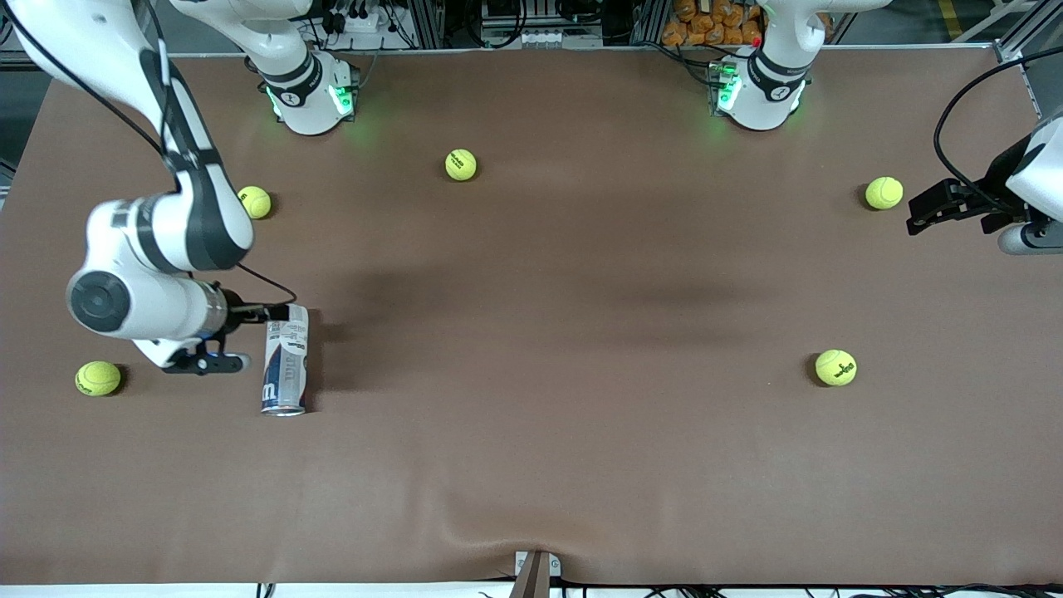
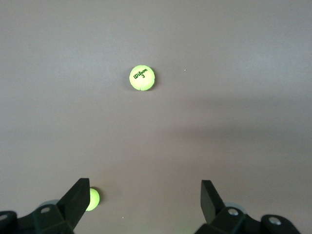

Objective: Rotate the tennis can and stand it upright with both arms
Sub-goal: 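Reach the right gripper down and grasp the lying Wilson can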

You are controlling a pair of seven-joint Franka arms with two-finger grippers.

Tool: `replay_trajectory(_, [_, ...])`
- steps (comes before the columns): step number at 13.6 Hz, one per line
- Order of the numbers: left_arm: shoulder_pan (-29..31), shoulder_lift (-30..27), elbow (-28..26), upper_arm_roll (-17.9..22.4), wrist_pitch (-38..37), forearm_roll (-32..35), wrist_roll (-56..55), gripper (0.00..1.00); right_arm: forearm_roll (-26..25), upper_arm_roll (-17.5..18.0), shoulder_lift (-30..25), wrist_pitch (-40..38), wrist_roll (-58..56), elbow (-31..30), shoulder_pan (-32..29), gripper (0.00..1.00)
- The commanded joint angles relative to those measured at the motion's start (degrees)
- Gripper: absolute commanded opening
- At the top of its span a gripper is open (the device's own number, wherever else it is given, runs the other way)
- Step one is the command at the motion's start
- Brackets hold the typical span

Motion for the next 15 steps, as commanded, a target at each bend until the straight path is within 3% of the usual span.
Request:
replay_trajectory(1, [0.23, 0.51, 0.87, -0.26, 0.04, 0.59, 1.17, 1.0, -1.77, -0.12, 3.47, 3.17, 1.31, 1.04, 0.39, 1.0])
replay_trajectory(5, [0.06, 0.6, 0.87, -0.26, 0.04, 0.68, 1.08, 1.0, -7.3, -0.3, 8.39, 10.11, 1.4, 1.13, -0.67, 1.0])
replay_trajectory(9, [0.14, 0.6, 0.87, -0.26, 0.22, 0.5, 1.08, 1.0, -7.31, -0.39, 12.35, 16.27, 1.05, 1.3, -1.46, 1.0])
replay_trajectory(12, [0.32, 0.6, 0.7, -0.26, 0.39, 0.5, 1.08, 1.0, -7.31, -0.39, 12.62, 16.29, 0.7, 1.92, -1.02, 1.0])
replay_trajectory(15, [0.41, 0.6, 0.78, -0.26, 0.31, 0.59, 1.17, 1.0, -7.31, -0.3, 11.92, 14.62, 0.79, 3.76, 0.12, 0.66])
